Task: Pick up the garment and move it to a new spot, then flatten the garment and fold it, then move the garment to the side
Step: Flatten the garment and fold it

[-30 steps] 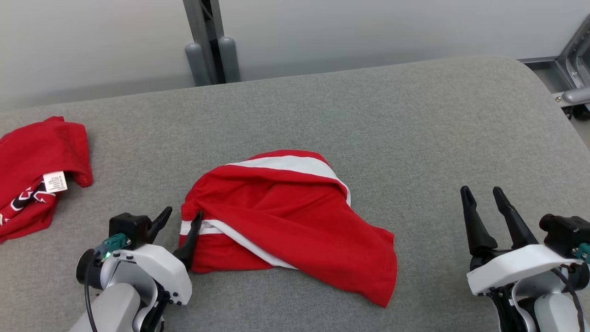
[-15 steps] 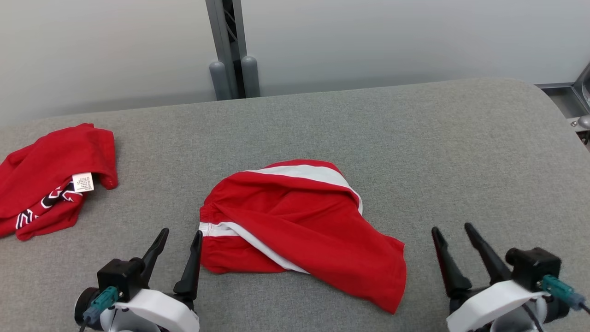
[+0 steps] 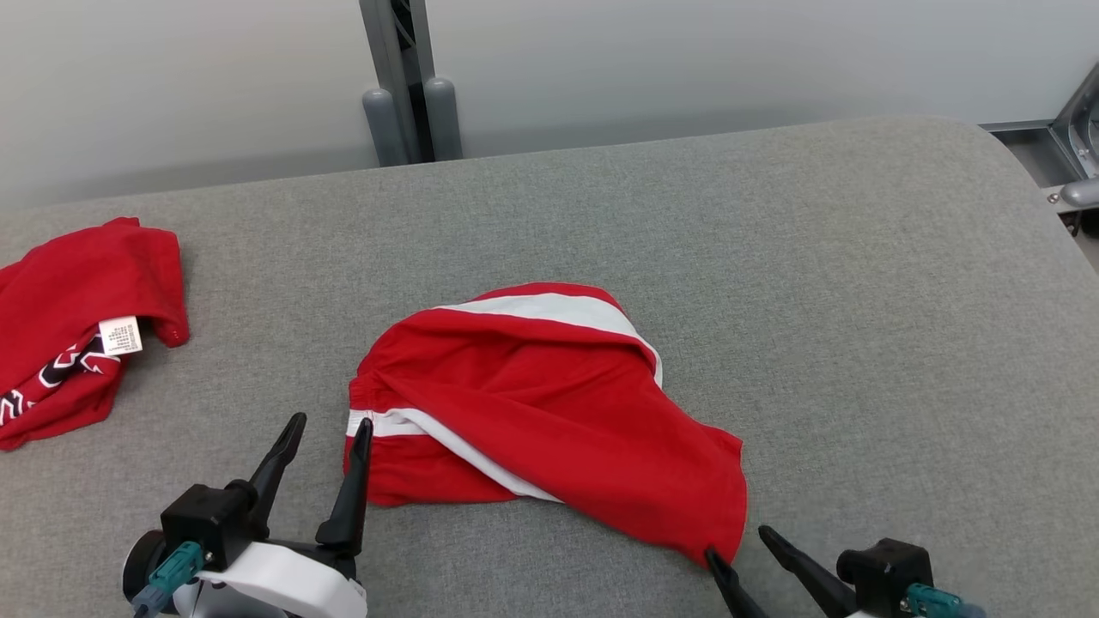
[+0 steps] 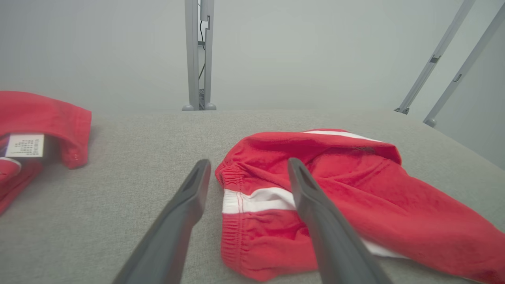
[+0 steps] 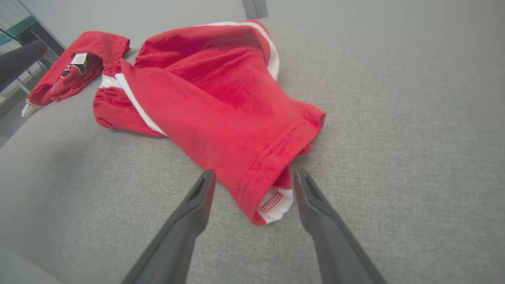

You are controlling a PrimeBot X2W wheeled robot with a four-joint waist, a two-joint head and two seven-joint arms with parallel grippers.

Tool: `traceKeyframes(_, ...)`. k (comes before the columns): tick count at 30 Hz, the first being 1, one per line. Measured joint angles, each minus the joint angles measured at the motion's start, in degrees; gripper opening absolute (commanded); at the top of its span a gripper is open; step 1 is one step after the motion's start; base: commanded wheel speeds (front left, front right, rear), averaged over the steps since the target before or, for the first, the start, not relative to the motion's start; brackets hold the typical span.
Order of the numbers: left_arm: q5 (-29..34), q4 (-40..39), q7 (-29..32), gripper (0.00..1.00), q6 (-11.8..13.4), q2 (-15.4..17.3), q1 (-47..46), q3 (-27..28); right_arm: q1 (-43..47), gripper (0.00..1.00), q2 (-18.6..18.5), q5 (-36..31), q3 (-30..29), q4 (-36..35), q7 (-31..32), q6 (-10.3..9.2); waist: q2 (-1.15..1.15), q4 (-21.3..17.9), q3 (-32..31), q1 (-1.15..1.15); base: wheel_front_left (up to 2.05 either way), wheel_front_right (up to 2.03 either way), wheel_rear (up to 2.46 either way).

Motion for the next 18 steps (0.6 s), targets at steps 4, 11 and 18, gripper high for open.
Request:
traceKeyframes(4,0.0,-0.7,0.2,1.00,0.3,0.3,0.0,0.1,1.0,1.00,-0.7,0.8,1.5,-0.9,2.1,0.00,0.00,-0.3,0.5,0.00,0.00,0.00,0.00)
traceKeyframes(11,0.0,-0.8,0.5,1.00,0.4,0.1,0.0,-0.4,-2.2,1.00,-0.6,1.5,2.1,3.6,2.5,0.00,0.00,0.8,0.4,0.00,0.00,0.00,0.00)
traceKeyframes(18,-0.1,-1.1,0.7,1.00,1.0,0.3,-0.1,-0.3,-7.4,0.48,-0.7,2.8,4.1,12.0,0.6,0.00,0.00,3.4,-0.5,0.00,0.00,0.00,0.00)
